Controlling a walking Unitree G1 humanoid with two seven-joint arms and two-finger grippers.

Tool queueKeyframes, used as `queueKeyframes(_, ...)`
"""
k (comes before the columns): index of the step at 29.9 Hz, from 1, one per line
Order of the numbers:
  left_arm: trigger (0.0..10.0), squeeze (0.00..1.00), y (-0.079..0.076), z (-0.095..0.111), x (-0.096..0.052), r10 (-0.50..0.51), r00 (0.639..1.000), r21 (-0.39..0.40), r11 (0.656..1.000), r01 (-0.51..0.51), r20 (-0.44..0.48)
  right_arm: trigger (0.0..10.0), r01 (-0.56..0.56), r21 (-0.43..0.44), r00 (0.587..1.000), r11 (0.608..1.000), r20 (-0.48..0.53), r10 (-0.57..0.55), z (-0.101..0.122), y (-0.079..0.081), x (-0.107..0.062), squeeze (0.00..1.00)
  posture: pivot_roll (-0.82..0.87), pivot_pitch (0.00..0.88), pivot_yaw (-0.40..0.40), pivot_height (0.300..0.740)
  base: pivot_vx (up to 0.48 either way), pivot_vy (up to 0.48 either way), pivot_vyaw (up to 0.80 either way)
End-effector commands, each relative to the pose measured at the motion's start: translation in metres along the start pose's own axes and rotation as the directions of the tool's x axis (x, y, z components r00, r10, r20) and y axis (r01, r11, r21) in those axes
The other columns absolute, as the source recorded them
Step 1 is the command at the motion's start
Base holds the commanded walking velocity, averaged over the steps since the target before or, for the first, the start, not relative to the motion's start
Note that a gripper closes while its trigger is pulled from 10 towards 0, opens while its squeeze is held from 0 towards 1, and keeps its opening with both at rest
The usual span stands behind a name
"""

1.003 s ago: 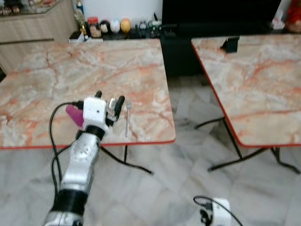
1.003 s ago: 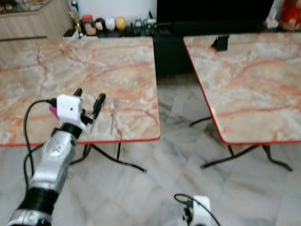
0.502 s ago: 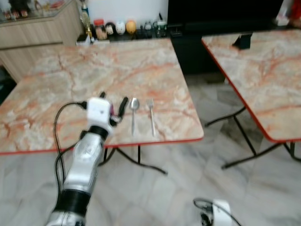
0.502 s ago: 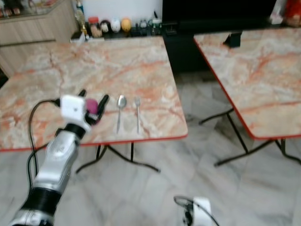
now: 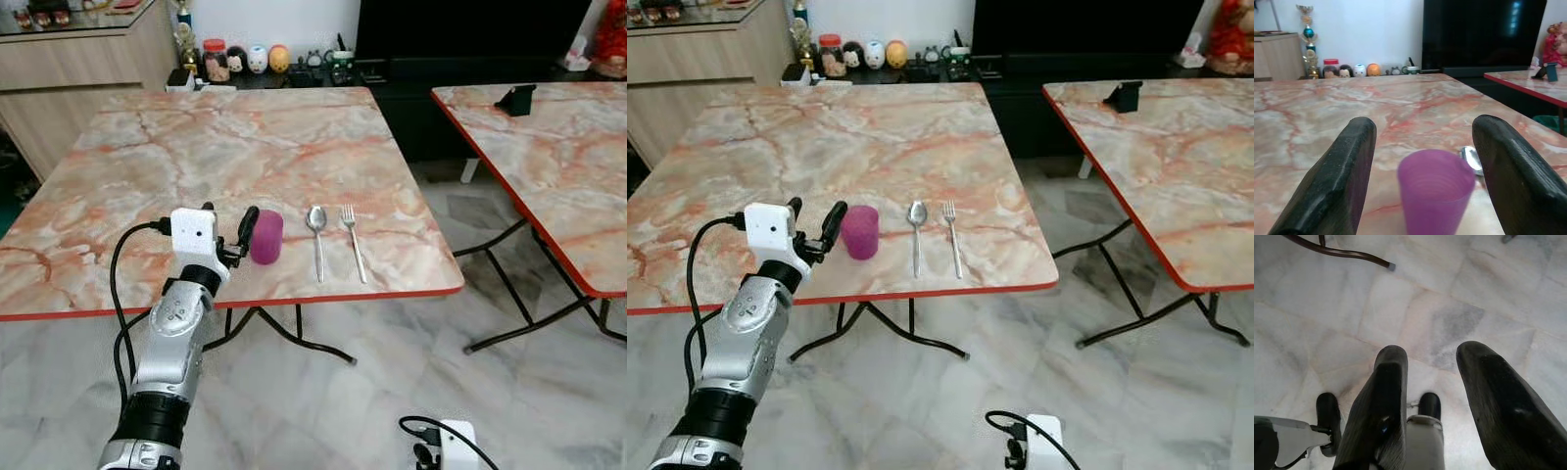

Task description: Setting the table

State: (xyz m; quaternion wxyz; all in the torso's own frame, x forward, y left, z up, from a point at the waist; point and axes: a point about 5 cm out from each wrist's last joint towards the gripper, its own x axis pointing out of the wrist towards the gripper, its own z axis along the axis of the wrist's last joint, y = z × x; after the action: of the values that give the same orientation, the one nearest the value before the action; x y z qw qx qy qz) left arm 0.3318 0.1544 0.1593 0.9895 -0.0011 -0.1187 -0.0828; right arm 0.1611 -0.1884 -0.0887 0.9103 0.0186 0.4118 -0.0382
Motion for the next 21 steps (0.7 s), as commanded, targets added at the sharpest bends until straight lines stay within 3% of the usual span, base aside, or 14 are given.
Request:
queueKeyframes(1, 10.0, 0.00, 0.0005, -0.0004, -0.0009, 0.005, 1.000, -0.018, 1.000, -0.005, -0.006, 10.0, 0.007, 0.004, 1.000, 1.000, -0.008, -0.007, -0.0023, -0.0024, -0.0009, 0.00, 0.06, 0.000, -0.004, 0.740, 0.000, 0.000, 0.00)
queueKeyframes(8, 10.0, 0.00, 0.0009, 0.0002, -0.0006, 0.019, 1.000, -0.059, 0.998, -0.019, -0.003, 10.0, 0.006, 0.003, 1.000, 1.000, -0.007, -0.006, -0.0009, -0.0022, -0.0003, 0.00, 0.05, 0.000, -0.004, 0.740, 0.000, 0.000, 0.00)
queueKeyframes(21, 10.0, 0.00, 0.0044, 0.0027, 0.0000, 0.042, 0.999, -0.060, 0.997, -0.042, 0.005, 10.0, 0.000, 0.003, 1.000, 1.000, -0.008, 0.000, -0.0003, -0.0012, 0.0001, 0.00, 0.05, 0.000, -0.006, 0.740, 0.019, 0.000, 0.00)
